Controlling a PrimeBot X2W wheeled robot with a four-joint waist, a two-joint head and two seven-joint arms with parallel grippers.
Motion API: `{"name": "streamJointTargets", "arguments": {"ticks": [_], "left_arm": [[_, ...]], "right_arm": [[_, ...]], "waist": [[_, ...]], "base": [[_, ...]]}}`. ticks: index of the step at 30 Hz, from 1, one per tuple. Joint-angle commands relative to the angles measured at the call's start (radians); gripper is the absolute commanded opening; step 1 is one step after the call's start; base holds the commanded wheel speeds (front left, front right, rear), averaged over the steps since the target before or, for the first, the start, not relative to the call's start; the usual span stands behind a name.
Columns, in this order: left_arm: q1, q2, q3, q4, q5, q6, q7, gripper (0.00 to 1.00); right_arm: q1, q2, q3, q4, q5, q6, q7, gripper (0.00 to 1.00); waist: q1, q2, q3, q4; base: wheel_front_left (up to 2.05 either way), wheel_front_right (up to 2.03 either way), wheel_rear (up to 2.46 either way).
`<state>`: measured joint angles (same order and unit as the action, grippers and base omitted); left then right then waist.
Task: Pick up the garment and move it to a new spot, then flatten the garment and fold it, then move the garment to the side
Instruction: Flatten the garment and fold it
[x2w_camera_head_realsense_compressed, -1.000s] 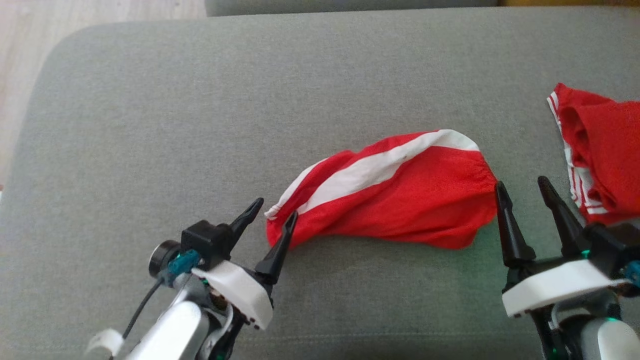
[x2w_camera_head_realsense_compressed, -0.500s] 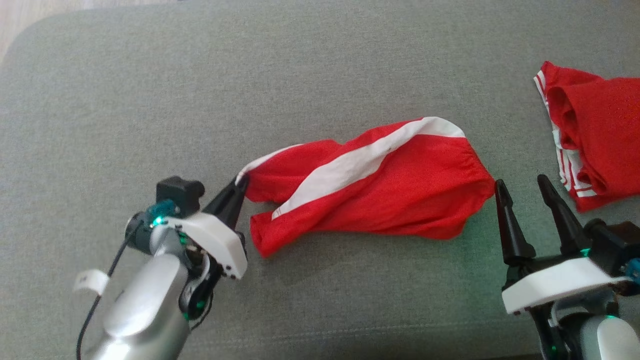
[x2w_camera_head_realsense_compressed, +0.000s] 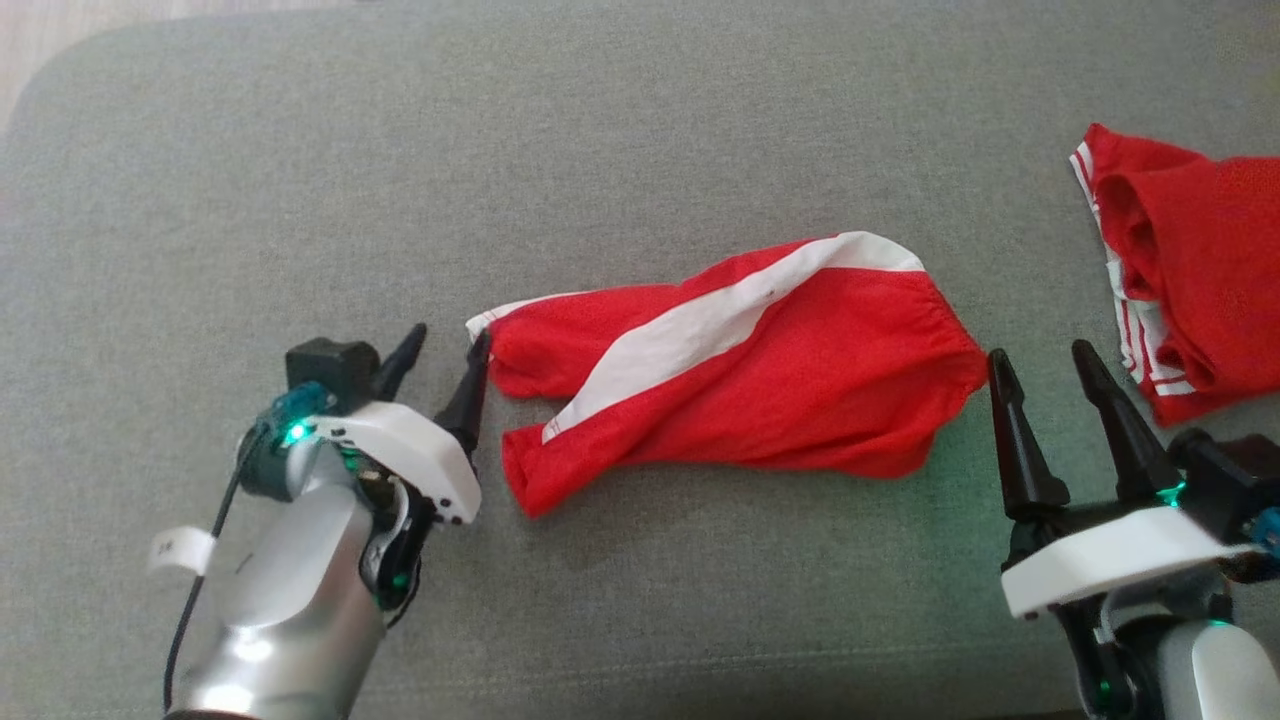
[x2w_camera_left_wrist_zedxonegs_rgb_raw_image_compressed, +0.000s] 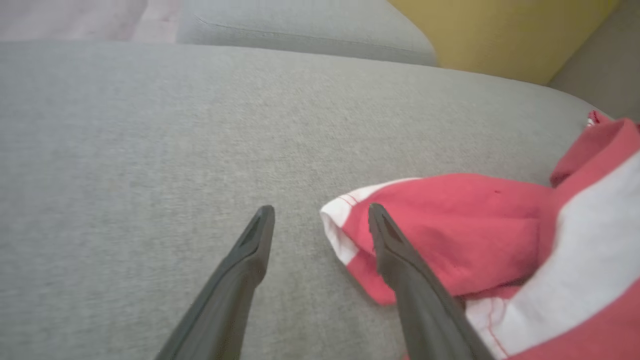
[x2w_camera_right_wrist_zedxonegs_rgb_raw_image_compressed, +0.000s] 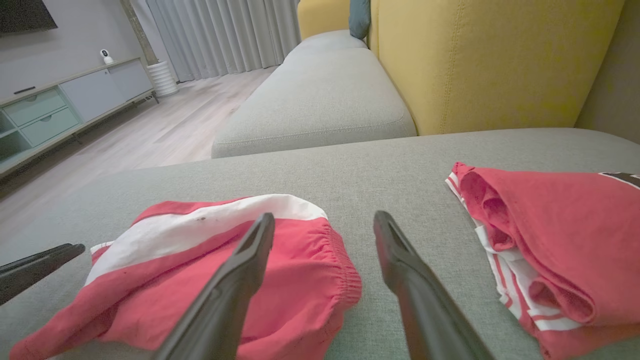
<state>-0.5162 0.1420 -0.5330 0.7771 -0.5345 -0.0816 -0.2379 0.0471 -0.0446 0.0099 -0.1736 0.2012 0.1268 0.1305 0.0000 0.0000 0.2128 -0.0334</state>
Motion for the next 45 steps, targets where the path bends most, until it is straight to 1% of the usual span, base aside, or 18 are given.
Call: {"name": "streamJointTargets", "arguments": {"ticks": [1, 3, 9, 14, 20, 28, 34, 38, 41, 45], "left_arm": [[-0.018, 0.024, 0.049, -0.040, 0.015, 0.021, -0.017, 1.00], [0.007, 0.037, 0.069, -0.086, 0.037, 0.049, -0.022, 1.00], [0.164, 0.077, 0.186, -0.377, 0.119, 0.136, -0.024, 1.00], [0.314, 0.100, 0.247, -0.569, 0.161, 0.180, -0.024, 1.00], [0.431, 0.111, 0.261, -0.684, 0.177, 0.207, -0.024, 1.00], [0.488, 0.119, 0.256, -0.742, 0.183, 0.233, -0.015, 1.00], [0.493, 0.126, 0.252, -0.757, 0.184, 0.238, -0.004, 1.00], [0.483, 0.133, 0.238, -0.760, 0.183, 0.225, 0.012, 1.00], [0.451, 0.136, 0.205, -0.759, 0.183, 0.192, 0.040, 1.00], [0.380, 0.123, 0.127, -0.733, 0.170, 0.111, 0.120, 1.00]], "right_arm": [[-0.032, -0.006, 0.020, -0.035, 0.002, 0.004, -0.011, 1.00], [-0.031, -0.006, 0.017, -0.039, -0.003, 0.004, -0.014, 1.00], [-0.023, -0.006, 0.010, -0.050, -0.022, 0.004, -0.011, 1.00], [-0.004, -0.006, 0.005, -0.059, -0.029, 0.004, 0.002, 1.00], [0.022, -0.006, 0.001, -0.065, -0.033, 0.004, 0.016, 1.00], [0.035, -0.006, 0.004, -0.068, -0.031, 0.004, 0.024, 1.00], [0.035, -0.006, 0.005, -0.074, -0.030, 0.004, 0.027, 1.00], [0.032, -0.006, 0.004, -0.076, -0.028, 0.004, 0.028, 1.00], [0.029, -0.006, 0.003, -0.078, -0.026, 0.004, 0.028, 1.00], [0.019, -0.006, 0.008, -0.080, -0.025, 0.004, 0.029, 1.00]], "waist": [[0.0000, 0.0000, -0.006, 0.002], [0.0000, 0.0000, -0.013, 0.007], [0.0000, 0.0000, -0.043, 0.023], [0.0000, 0.0000, -0.072, 0.037], [0.0000, 0.0000, -0.104, 0.045], [0.0000, 0.0000, -0.124, 0.047], [0.0000, 0.0000, -0.121, 0.047], [0.0000, 0.0000, -0.114, 0.048], [0.0000, 0.0000, -0.101, 0.049], [0.0000, 0.0000, -0.077, 0.046]], "base": [[0.00, 0.00, 0.00], [0.00, 0.00, 0.00], [0.00, 0.00, 0.00], [0.00, 0.00, 0.00], [0.00, 0.00, 0.00], [0.00, 0.00, 0.00], [0.00, 0.00, 0.00], [0.00, 0.00, 0.00], [0.00, 0.00, 0.00], [0.00, 0.00, 0.00]]}}
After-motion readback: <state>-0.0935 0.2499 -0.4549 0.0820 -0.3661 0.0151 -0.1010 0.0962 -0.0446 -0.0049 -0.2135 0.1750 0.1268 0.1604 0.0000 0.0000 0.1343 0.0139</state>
